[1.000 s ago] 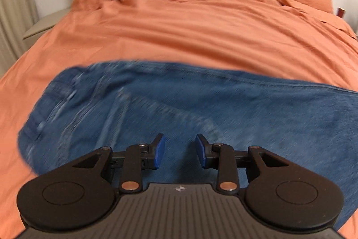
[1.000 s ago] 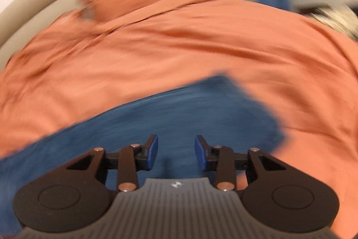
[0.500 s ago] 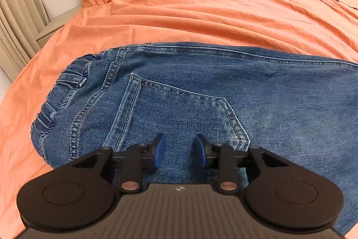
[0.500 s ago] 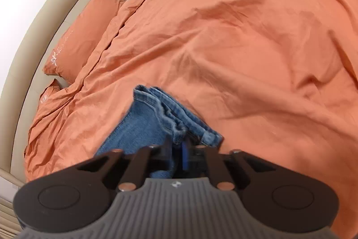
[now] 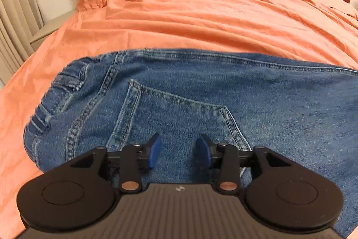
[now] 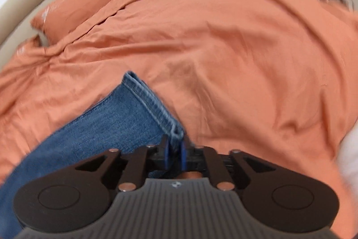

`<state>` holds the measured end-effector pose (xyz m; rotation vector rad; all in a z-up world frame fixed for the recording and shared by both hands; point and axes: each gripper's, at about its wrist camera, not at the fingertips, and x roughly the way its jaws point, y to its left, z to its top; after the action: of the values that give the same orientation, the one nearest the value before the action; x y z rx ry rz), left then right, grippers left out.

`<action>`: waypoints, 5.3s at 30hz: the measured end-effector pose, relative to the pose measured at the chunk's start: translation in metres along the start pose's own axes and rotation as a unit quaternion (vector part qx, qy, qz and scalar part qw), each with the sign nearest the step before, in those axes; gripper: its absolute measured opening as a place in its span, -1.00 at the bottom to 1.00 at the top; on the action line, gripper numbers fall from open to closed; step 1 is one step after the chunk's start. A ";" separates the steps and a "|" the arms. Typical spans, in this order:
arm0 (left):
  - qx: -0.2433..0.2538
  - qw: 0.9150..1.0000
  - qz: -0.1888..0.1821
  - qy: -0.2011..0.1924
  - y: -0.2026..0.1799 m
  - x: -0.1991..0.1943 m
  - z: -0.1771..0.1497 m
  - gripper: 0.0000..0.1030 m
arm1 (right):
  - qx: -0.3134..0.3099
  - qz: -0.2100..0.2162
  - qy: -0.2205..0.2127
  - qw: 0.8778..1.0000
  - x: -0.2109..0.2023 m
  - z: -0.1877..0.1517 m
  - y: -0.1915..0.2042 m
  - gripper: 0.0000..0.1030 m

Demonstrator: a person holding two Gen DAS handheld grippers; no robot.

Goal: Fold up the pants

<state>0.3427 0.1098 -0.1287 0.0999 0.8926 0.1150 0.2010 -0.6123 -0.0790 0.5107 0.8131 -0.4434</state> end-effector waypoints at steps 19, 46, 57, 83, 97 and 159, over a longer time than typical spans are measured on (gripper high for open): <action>0.012 1.000 0.000 -0.015 0.007 0.026 0.020 -0.05 | -0.180 -0.031 -0.010 0.983 0.098 0.061 0.085 -0.94; 0.186 0.974 -0.125 -0.023 -0.039 -0.110 -0.086 0.02 | -0.316 0.241 0.075 0.915 -0.093 -0.214 0.226 -0.54; 0.187 0.975 -0.110 -0.038 -0.010 -0.114 -0.097 0.02 | -0.483 0.323 0.026 0.814 -0.116 -0.354 0.377 -0.18; 0.078 0.996 0.047 -0.001 0.114 0.003 -0.031 -0.88 | -0.526 0.294 -0.019 0.798 -0.115 -0.395 0.406 -1.00; 0.071 0.992 0.099 -0.042 0.095 -0.057 -0.022 -0.75 | -0.456 0.278 0.021 0.845 -0.135 -0.346 0.354 -1.00; 0.117 0.973 -0.163 -0.114 -0.180 -0.073 0.043 -0.48 | -0.039 0.209 -0.135 0.968 -0.103 0.024 0.087 -0.97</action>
<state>0.3414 -0.0800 -0.0696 0.1810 0.6791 -0.3045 0.1997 -0.5396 0.0372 0.5185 0.4418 -0.0858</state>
